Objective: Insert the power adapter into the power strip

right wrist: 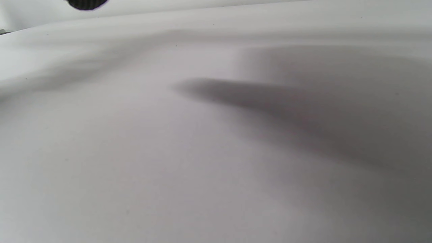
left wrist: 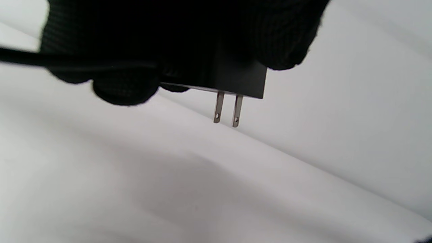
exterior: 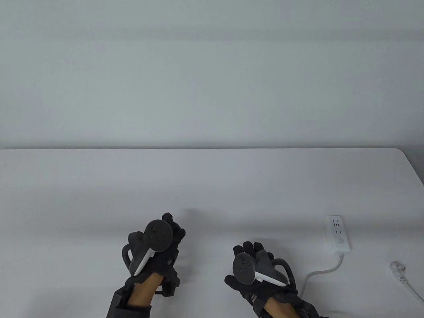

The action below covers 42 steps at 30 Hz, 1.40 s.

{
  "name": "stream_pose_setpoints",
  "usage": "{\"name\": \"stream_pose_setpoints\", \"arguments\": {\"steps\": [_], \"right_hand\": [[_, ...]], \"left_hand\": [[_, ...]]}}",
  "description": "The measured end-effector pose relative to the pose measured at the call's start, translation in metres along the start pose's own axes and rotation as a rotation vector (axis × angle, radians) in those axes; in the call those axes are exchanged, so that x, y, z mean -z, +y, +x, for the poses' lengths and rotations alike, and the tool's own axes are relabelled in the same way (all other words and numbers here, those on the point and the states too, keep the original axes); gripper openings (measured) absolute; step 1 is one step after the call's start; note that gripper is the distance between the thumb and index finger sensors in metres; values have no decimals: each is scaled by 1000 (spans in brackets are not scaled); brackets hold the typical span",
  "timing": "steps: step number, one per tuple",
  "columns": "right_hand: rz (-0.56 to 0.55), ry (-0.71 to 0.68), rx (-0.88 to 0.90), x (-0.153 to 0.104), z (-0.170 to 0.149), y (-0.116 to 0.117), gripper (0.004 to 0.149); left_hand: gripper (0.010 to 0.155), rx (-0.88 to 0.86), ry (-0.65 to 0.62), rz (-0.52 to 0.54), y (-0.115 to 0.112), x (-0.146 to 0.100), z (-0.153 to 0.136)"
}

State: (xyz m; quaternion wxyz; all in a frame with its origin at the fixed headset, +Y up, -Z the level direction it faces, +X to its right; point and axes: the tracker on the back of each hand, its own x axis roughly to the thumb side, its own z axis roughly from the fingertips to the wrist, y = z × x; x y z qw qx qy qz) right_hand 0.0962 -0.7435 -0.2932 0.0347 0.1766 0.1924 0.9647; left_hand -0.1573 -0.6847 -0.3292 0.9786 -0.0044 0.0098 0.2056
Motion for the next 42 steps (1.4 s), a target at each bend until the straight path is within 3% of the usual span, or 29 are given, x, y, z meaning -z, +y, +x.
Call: {"name": "stream_pose_setpoints", "arguments": {"steps": [9,17,21,29,35,42], "right_hand": [[74,25,-3,6,-4,8,90],[69,104,10,12,-26,2,92],[-5,192,44,13,-59,-19,92],[-119,341,149,1,-136,-50,92],[-170,523,260,-1,-201,-44,91],[-214,858,322,-14,-240,-25,89]], "left_hand": [[71,31,-125,-67,-39,-9,6],[69,57,-180,-132,-46,-11,3],[69,72,-206,-197,-50,-11,5],[68,69,-216,-192,-51,-12,8],[68,62,-222,-201,-49,-12,8],[68,86,-231,-203,-51,-14,10]]}}
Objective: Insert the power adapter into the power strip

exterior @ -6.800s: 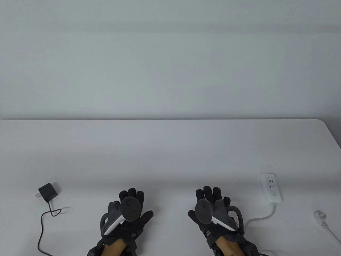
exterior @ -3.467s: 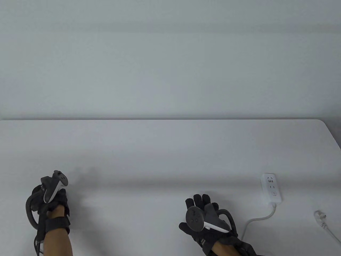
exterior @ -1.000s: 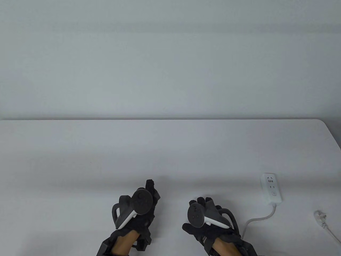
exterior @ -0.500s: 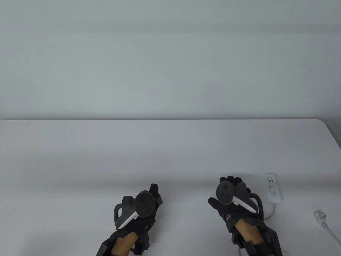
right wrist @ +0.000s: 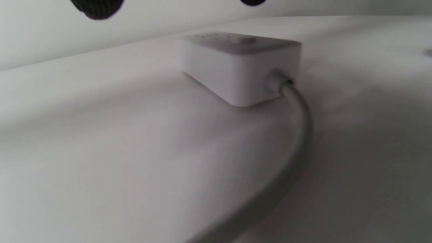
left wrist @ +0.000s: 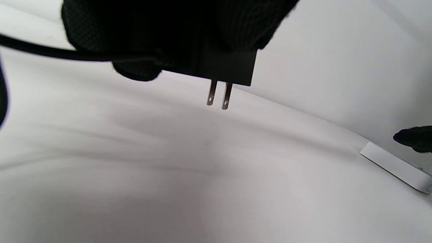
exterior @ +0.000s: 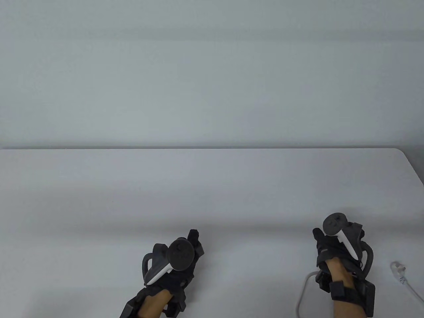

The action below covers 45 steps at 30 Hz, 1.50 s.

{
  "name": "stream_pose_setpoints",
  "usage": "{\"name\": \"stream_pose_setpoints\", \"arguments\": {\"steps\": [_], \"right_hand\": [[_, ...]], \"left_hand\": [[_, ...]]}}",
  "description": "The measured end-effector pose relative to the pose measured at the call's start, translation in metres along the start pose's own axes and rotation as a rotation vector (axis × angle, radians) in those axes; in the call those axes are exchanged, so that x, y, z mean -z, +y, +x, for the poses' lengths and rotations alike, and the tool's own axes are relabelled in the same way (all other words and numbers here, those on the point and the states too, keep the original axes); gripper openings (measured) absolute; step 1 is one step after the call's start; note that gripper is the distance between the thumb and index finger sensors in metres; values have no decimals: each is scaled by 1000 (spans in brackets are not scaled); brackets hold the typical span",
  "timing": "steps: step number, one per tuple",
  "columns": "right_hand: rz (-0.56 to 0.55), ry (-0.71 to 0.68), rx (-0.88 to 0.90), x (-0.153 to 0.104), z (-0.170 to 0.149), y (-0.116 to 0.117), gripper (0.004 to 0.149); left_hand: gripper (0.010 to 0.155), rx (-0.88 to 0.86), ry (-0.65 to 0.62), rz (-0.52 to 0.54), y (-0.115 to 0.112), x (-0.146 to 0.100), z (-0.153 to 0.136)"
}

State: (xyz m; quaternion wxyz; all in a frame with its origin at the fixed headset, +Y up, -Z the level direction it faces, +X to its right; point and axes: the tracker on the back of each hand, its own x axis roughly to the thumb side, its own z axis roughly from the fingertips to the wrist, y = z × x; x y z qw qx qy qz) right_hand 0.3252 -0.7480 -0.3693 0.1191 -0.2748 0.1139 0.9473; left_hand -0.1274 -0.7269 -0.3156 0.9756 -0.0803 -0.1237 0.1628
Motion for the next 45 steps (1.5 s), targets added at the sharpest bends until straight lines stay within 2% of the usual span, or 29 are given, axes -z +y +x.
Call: {"name": "stream_pose_setpoints", "arguments": {"steps": [5,8,14,19,22,25,29,33,45], "right_hand": [[-3,101,-148,6,-7,10,89],[-29,156,-168,9,-14,13,82],[-45,102,-276,11,-12,15,81],[-47,92,-284,12,-14,19,83],[-104,107,-335,9,-9,20,83],[-133,93,-296,5,-4,18,83],[-196,-35,-216,-12,19,5,84],[-167,-196,-113,-33,47,5,83],[-98,-545,-208,-85,111,32,81]], "left_hand": [[68,5,-6,-6,-2,0,1],[68,12,-11,-11,-3,0,3],[67,4,-18,-3,-2,-2,2],[67,-10,-30,9,-2,-2,1],[67,-23,-39,20,-3,-2,1],[67,-29,-50,27,-2,-4,1],[67,-48,-56,41,2,-6,-1],[67,-50,-58,44,3,-8,-1],[66,-48,-64,48,5,-9,-1]]}}
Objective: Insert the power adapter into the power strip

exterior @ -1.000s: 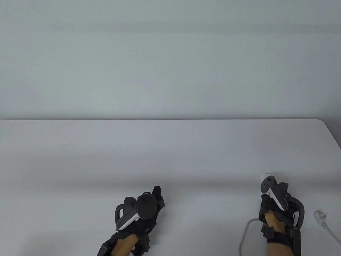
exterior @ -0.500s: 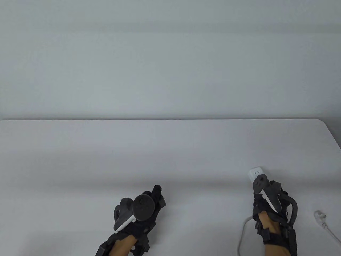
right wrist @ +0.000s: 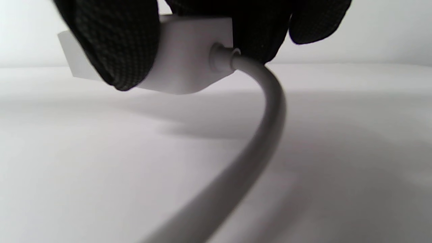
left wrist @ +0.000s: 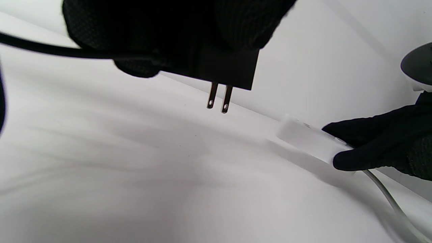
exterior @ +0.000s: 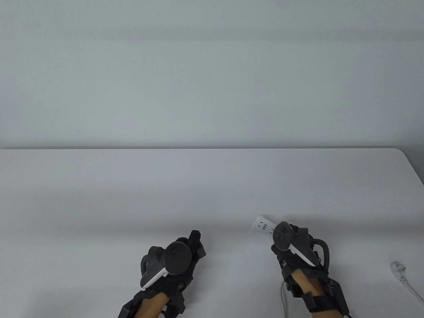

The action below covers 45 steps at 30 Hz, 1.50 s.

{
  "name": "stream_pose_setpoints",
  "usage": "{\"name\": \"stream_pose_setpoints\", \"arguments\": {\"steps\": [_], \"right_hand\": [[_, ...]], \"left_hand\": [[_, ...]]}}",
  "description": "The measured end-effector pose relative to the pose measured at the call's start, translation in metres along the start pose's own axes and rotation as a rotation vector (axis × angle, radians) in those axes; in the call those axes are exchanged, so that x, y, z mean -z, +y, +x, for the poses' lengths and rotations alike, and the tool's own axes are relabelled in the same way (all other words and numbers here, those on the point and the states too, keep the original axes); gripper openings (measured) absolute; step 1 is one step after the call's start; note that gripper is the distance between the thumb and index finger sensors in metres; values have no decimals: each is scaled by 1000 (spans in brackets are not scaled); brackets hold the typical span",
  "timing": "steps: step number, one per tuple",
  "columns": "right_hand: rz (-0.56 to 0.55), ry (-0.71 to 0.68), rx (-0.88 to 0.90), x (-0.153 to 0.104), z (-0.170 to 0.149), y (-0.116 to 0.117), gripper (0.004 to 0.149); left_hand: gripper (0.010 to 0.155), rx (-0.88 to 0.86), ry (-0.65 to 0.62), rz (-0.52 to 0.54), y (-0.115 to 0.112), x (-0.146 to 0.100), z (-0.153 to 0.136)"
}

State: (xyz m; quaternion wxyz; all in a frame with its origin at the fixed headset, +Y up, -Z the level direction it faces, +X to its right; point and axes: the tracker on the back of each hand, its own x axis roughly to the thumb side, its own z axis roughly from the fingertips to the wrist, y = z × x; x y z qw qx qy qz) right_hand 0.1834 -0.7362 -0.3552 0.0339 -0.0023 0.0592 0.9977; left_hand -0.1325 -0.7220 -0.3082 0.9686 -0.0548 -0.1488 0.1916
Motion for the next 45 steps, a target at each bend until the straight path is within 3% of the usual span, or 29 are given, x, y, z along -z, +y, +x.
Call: {"name": "stream_pose_setpoints", "arguments": {"steps": [18,29,45], "right_hand": [[181,-378,55,-17,74,27,80],[258,-506,86,-23,101,40,80],[264,-502,74,-22,102,45,79]], "left_hand": [[66,-4,-32,-8,2,-2,0],[66,-6,-81,-50,0,-1,3],[65,7,-126,-117,-2,-2,6]]}}
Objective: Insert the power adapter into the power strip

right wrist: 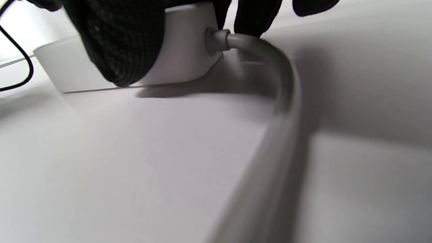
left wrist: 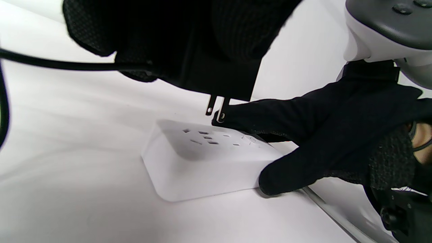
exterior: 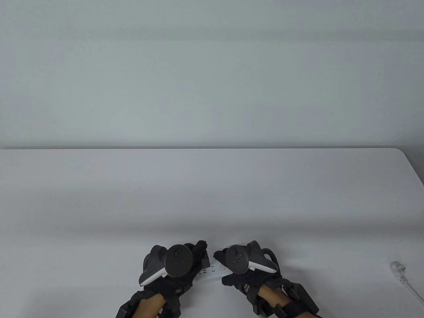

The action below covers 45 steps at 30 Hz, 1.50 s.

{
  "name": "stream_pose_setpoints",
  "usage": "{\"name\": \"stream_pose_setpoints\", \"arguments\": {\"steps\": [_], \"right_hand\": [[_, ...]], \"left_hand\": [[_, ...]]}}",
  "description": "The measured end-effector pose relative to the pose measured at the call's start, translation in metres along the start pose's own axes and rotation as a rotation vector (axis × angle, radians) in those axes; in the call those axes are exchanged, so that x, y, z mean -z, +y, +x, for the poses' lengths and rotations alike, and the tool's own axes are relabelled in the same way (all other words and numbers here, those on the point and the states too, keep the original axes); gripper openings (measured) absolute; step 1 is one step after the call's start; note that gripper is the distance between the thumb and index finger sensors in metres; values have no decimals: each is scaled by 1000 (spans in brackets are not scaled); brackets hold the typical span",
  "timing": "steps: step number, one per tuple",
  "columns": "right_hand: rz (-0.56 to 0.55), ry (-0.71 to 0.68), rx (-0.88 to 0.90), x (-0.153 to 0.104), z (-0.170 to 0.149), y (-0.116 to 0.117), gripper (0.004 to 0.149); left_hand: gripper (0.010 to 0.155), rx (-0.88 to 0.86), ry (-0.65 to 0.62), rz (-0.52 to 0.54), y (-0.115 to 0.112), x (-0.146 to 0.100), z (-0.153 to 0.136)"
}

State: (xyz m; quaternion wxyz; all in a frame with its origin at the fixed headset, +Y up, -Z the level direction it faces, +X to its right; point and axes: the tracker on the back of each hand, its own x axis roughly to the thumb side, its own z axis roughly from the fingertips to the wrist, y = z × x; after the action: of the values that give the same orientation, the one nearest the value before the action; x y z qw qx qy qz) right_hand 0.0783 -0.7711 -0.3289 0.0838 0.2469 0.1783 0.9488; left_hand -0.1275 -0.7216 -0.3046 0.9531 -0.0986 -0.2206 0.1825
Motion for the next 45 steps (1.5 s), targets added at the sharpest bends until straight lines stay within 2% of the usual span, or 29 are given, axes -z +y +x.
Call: {"name": "stream_pose_setpoints", "arguments": {"steps": [16,30,34,35,36,45], "right_hand": [[2,-1,1,1,0,1,79],[0,4,-5,0,0,1,79],[1,4,-5,1,0,1,79],[4,-4,-5,1,1,1,79],[2,9,-17,0,0,1,79],[11,3,-12,0,0,2,80]], "left_hand": [[65,-7,0,-65,-4,3,-1],[62,10,1,7,2,3,5],[62,34,3,-2,3,5,9],[62,81,34,-75,-6,13,9],[63,92,17,-33,-1,10,8],[63,74,31,-46,-3,9,7]]}}
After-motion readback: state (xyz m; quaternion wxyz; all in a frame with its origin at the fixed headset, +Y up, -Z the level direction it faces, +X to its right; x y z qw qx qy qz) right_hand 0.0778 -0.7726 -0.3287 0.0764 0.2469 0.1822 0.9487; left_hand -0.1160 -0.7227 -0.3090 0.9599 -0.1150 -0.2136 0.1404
